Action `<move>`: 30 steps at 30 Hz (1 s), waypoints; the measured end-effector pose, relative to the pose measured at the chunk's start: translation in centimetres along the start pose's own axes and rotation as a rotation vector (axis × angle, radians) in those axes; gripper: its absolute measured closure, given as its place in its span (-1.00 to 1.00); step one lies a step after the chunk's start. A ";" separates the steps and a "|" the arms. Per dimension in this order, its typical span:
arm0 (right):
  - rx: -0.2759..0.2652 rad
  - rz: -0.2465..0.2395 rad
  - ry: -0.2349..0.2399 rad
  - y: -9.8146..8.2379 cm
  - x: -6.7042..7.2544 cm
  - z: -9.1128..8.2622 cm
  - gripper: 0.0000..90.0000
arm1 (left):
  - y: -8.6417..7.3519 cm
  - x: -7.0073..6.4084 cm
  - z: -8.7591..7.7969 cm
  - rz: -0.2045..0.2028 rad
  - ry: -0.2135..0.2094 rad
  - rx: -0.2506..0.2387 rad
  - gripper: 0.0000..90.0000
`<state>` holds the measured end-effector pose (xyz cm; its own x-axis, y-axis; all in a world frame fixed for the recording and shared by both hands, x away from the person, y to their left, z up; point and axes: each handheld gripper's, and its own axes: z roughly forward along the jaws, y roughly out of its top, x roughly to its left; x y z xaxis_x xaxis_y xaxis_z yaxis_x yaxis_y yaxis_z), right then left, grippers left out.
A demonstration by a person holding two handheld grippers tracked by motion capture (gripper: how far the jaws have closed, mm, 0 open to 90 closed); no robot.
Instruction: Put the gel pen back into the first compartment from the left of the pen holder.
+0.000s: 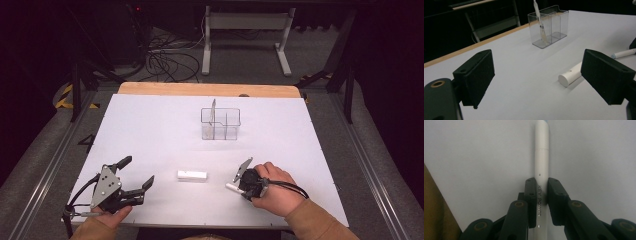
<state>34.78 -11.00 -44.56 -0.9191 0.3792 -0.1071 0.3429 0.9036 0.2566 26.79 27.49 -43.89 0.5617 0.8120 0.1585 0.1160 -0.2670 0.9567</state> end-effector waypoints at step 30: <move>-0.087 0.025 -0.005 0.1 -0.5 -2.1 0.76 | 0.0 0.0 0.0 -0.001 0.003 -0.001 -0.72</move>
<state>34.90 -11.51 -42.40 -0.9094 0.4026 -0.1047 0.3473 0.8733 0.3417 26.79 27.50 -43.88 0.5589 0.8141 0.1579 0.1157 -0.2651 0.9572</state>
